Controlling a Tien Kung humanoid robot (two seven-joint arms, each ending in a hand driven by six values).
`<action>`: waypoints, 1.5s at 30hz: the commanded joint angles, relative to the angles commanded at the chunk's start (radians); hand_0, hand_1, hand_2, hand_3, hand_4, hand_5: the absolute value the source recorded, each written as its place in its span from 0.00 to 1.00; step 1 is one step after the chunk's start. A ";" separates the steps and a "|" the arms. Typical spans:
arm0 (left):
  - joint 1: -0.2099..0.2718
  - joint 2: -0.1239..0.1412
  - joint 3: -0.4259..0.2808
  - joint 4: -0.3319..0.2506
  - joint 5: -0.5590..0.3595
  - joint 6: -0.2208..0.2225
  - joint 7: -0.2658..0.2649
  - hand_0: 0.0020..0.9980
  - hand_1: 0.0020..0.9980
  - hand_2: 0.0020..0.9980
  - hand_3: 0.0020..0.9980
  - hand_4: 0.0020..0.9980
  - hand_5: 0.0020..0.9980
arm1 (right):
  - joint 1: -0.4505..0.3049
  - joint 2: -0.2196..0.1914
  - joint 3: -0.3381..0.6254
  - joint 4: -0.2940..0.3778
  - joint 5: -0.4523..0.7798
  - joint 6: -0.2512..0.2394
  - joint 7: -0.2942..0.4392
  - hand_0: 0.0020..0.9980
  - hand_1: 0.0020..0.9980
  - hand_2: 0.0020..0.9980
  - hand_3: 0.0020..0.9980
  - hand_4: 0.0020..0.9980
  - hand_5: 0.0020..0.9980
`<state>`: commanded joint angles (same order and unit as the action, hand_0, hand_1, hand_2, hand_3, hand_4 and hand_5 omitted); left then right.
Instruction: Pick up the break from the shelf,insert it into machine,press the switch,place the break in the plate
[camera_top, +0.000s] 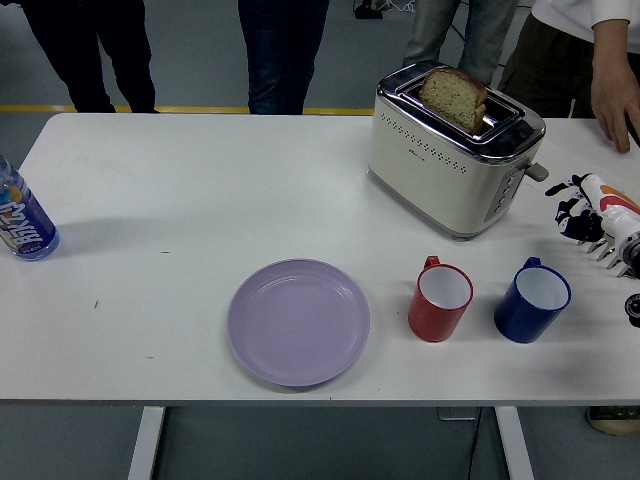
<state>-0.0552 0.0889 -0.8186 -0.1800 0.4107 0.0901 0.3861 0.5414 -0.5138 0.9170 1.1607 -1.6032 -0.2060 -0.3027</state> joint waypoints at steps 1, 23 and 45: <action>0.001 0.000 0.000 0.000 0.000 0.000 0.000 0.40 0.51 0.67 0.79 0.65 1.00 | -0.002 -0.002 0.003 0.001 -0.001 0.000 0.000 0.33 0.19 0.40 0.66 0.34 0.00; 0.018 0.002 -0.007 0.000 0.019 -0.001 0.003 0.40 0.51 0.67 0.79 0.65 1.00 | -0.042 -0.034 0.100 0.053 -0.020 -0.037 -0.035 0.34 0.19 0.41 0.67 0.32 0.00; 0.007 0.004 0.011 0.000 -0.005 -0.002 -0.002 0.40 0.51 0.67 0.79 0.65 1.00 | -0.044 -0.043 0.168 0.117 0.084 -0.117 0.007 0.65 0.63 0.71 0.80 0.53 0.26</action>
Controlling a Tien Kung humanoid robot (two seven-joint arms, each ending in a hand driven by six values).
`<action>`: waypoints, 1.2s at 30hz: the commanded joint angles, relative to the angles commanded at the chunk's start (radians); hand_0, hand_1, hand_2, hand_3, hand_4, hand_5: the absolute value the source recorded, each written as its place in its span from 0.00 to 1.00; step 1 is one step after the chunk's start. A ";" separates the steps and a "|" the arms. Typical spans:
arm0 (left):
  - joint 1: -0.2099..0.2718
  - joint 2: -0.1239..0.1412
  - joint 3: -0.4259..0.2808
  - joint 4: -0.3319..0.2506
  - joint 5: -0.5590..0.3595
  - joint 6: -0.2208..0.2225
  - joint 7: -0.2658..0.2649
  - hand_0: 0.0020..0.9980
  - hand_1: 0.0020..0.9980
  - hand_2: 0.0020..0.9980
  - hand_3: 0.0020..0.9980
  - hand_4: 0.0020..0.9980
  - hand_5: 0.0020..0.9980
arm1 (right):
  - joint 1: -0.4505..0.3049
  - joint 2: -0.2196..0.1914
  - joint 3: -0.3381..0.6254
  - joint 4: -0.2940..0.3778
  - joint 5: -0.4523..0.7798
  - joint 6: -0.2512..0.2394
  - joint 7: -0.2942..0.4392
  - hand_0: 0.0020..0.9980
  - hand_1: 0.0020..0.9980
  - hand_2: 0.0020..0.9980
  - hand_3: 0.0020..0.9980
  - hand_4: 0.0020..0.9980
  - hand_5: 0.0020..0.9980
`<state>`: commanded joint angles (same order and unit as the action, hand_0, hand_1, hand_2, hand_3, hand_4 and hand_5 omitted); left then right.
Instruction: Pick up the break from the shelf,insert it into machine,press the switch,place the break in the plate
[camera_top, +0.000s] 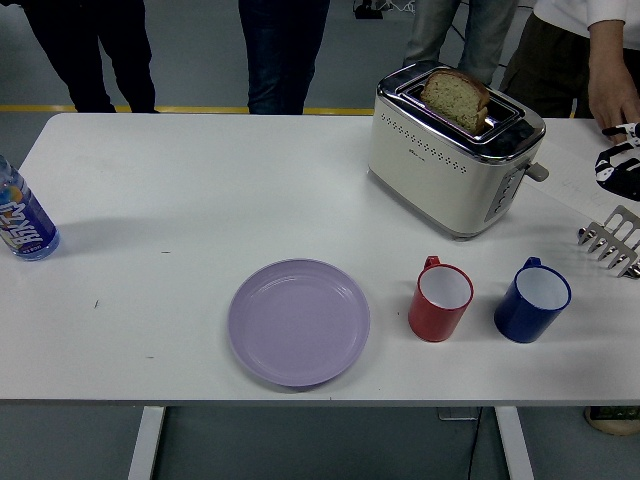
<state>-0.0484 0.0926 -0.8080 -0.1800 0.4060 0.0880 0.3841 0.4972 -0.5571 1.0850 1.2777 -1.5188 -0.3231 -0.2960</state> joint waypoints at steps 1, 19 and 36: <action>0.000 0.000 0.001 0.000 -0.001 0.000 0.000 0.40 0.51 0.67 0.79 0.65 1.00 | 0.001 0.000 0.001 0.003 0.008 -0.001 0.005 0.65 0.63 0.71 0.80 0.53 0.26; -0.007 0.002 0.006 0.000 -0.007 -0.002 -0.001 0.40 0.51 0.67 0.79 0.65 1.00 | 0.041 0.009 0.007 0.055 0.098 -0.013 0.072 0.79 0.75 0.80 0.83 0.56 0.35; -0.009 0.004 0.009 0.000 -0.005 -0.002 0.001 0.40 0.51 0.67 0.78 0.65 1.00 | 0.171 0.059 -0.060 0.043 0.093 0.031 0.068 0.86 0.80 0.84 0.86 0.63 0.37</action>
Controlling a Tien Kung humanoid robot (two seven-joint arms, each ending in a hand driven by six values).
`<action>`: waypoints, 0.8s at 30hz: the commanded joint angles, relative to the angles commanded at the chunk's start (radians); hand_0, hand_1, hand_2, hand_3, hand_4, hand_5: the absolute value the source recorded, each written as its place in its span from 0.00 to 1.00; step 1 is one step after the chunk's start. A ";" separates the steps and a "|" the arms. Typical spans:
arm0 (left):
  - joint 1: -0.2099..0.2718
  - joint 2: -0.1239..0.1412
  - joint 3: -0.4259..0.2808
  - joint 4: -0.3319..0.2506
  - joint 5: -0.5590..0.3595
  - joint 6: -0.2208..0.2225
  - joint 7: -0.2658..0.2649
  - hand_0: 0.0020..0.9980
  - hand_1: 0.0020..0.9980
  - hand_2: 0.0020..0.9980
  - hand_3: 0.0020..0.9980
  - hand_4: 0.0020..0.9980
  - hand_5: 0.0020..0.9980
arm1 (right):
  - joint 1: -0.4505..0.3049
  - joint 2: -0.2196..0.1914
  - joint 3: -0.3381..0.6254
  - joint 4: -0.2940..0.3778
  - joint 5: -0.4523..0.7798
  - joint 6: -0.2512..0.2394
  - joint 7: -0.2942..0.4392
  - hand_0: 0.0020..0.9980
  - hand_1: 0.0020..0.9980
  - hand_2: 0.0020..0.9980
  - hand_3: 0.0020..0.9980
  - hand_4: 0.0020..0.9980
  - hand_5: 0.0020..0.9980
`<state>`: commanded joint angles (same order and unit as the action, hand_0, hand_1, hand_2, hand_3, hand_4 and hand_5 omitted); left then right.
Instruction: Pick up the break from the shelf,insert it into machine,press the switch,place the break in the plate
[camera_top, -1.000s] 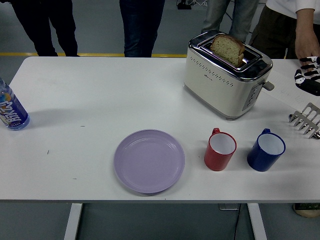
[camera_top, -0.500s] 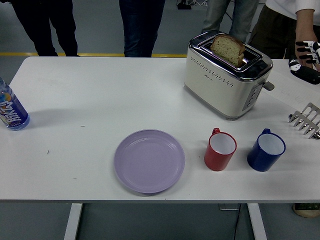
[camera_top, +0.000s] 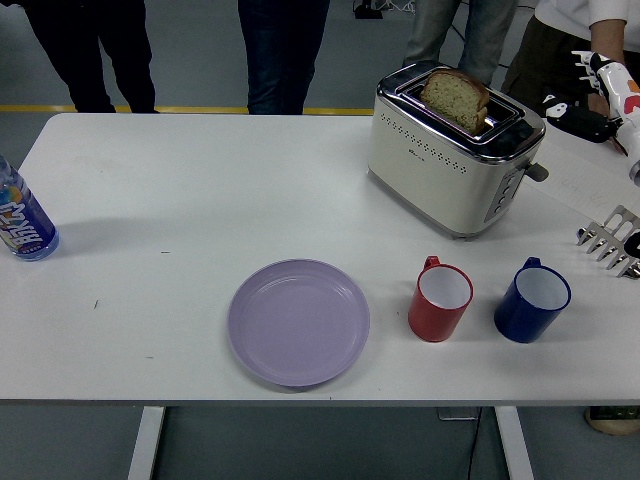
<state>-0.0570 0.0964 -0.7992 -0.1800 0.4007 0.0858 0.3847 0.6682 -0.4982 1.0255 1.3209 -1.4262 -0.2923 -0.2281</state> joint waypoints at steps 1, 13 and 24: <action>0.001 0.000 0.001 0.000 0.000 0.000 0.000 0.40 0.51 0.67 0.78 0.65 1.00 | 0.013 0.006 -0.008 -0.007 -0.002 0.004 -0.001 0.86 0.80 0.84 0.86 0.63 0.37; 0.005 0.002 -0.005 0.000 0.015 0.000 0.003 0.40 0.51 0.67 0.78 0.65 1.00 | 0.104 0.058 -0.066 -0.089 -0.011 0.026 -0.004 0.87 0.81 0.85 0.87 0.65 0.37; 0.002 0.005 0.001 0.000 0.012 -0.001 0.002 0.39 0.51 0.67 0.79 0.65 1.00 | 0.162 0.101 -0.101 -0.154 -0.016 0.041 -0.004 0.87 0.81 0.85 0.87 0.67 0.39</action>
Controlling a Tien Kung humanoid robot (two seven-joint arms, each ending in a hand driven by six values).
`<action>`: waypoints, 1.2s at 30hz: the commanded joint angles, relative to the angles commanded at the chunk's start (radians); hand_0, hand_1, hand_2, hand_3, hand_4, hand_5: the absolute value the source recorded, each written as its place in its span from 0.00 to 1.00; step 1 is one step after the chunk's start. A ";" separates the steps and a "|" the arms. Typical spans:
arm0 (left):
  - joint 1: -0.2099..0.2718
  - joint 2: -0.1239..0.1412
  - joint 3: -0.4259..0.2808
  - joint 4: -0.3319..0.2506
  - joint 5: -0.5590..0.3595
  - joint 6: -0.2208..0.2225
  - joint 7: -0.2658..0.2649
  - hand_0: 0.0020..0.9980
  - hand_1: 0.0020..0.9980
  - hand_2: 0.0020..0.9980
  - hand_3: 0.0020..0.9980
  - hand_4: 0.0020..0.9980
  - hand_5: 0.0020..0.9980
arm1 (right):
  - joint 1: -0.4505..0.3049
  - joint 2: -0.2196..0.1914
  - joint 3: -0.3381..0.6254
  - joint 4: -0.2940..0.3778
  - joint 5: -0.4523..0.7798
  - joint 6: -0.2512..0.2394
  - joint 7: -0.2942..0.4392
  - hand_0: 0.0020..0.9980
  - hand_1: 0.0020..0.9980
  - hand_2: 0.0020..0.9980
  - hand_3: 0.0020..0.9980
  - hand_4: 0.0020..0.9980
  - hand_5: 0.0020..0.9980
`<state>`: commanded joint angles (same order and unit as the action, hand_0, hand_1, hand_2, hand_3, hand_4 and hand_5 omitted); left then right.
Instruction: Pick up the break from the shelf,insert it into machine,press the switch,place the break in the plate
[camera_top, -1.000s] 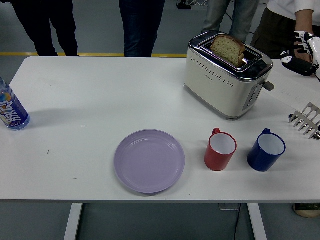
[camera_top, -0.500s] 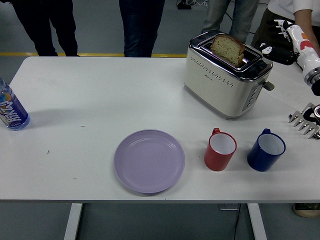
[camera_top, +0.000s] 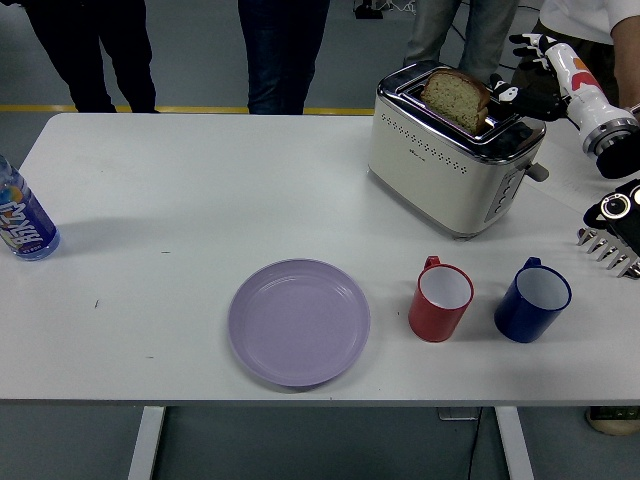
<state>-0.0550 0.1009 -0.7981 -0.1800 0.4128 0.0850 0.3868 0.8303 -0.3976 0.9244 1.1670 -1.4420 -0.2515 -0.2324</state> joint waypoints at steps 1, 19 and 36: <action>0.000 0.000 0.001 0.000 -0.001 0.000 0.000 0.39 0.51 0.67 0.79 0.65 1.00 | 0.003 0.002 -0.002 -0.003 0.000 0.001 0.000 0.87 0.81 0.85 0.87 0.67 0.39; -0.014 0.003 0.011 0.000 -0.006 -0.002 0.000 0.39 0.51 0.67 0.78 0.65 1.00 | 0.143 0.064 -0.100 -0.157 -0.038 0.074 -0.034 0.87 0.81 0.84 0.88 0.70 0.38; -0.022 0.007 0.020 0.000 -0.009 -0.002 -0.001 0.39 0.51 0.67 0.78 0.65 1.00 | 0.256 0.123 -0.197 -0.290 -0.074 0.133 -0.075 0.87 0.80 0.82 0.87 0.70 0.38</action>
<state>-0.0768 0.1076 -0.7781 -0.1800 0.4038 0.0828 0.3854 1.0861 -0.2747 0.7272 0.8773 -1.5163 -0.1184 -0.3072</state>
